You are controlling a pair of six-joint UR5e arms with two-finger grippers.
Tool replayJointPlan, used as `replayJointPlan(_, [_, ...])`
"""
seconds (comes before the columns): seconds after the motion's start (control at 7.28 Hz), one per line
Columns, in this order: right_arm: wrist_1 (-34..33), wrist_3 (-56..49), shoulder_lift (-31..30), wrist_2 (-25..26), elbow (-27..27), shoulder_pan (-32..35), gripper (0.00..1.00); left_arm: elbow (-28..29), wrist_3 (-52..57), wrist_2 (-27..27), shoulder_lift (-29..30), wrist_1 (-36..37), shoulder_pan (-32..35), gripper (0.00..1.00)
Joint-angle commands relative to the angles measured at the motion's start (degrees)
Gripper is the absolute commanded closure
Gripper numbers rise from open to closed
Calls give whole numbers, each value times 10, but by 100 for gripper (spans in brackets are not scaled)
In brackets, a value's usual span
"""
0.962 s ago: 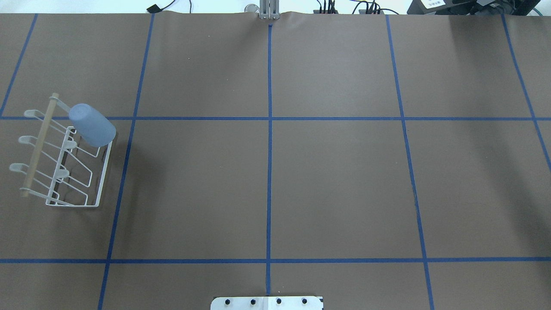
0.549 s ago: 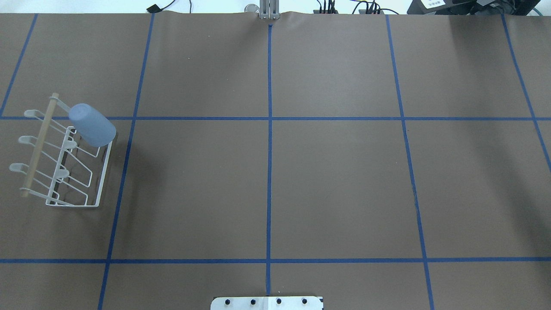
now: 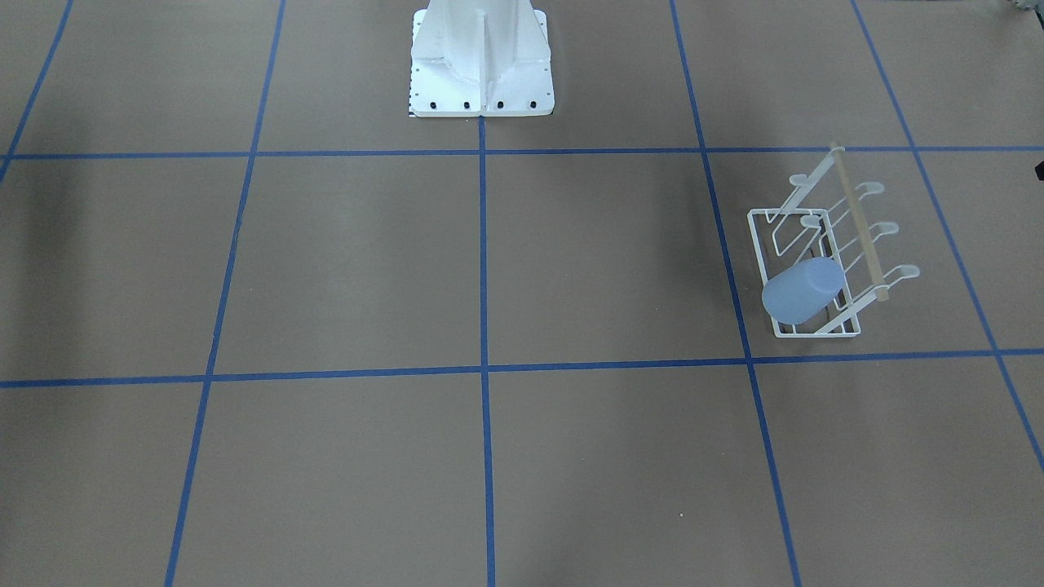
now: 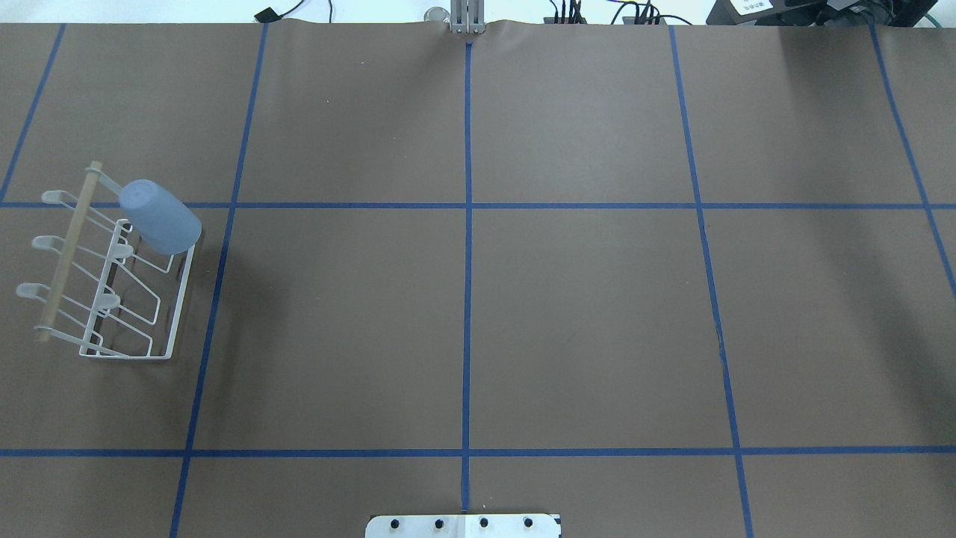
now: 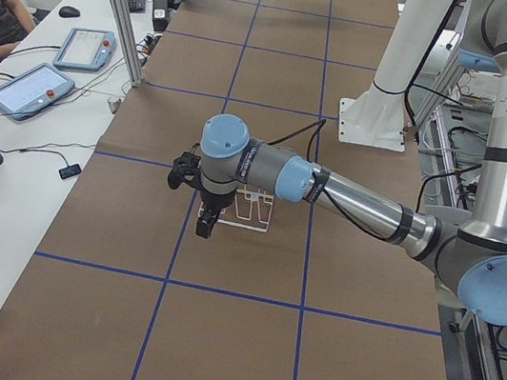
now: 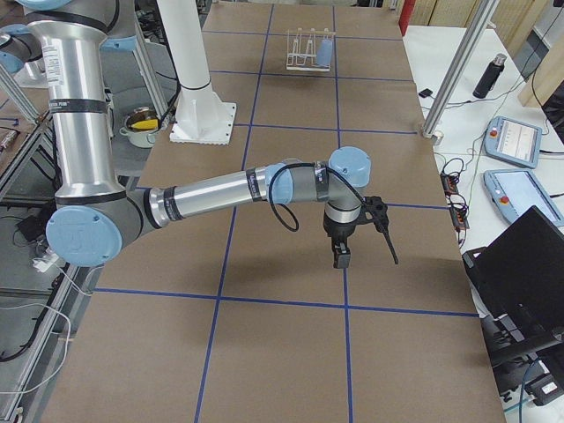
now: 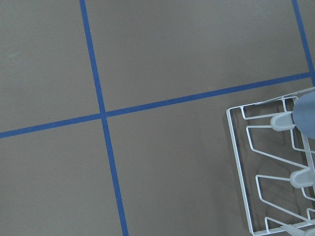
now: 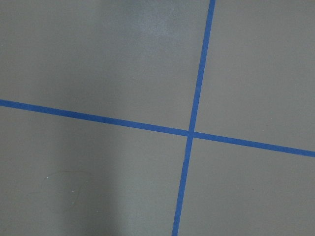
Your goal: Hang cup on cup holder
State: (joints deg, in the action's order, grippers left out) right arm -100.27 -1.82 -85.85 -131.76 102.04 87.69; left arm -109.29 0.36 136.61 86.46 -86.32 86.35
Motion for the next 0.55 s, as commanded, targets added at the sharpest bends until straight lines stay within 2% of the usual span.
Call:
replayJointPlan(0.0, [-34,-1,-2,-17,29,12,0,0,0,-4,0,0,0,2])
replayJointPlan(0.41, [-35,-1,3,-17,27,12,0,5,1,-4,2,0,0,1])
